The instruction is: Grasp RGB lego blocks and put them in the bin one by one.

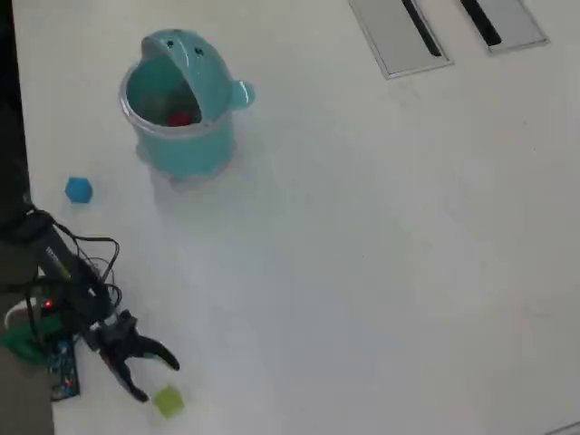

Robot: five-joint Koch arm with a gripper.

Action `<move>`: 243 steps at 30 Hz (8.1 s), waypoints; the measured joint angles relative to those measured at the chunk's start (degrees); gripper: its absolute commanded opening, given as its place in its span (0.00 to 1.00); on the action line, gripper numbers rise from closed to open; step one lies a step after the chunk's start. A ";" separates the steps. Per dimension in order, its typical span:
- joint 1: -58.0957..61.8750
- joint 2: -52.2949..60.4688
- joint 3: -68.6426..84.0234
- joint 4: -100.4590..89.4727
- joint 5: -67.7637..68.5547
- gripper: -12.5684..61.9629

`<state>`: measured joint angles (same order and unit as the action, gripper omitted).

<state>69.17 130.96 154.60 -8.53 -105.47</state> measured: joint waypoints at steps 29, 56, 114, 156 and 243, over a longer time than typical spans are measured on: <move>2.02 -1.85 -2.64 14.24 0.44 0.59; 5.45 -26.28 -28.30 44.91 5.10 0.62; 0.26 -39.02 -35.60 38.23 12.30 0.34; -46.05 0.35 -21.01 18.63 19.78 0.33; -150.38 -3.87 -31.20 33.75 8.96 0.60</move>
<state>-81.21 127.09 123.40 25.22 -96.50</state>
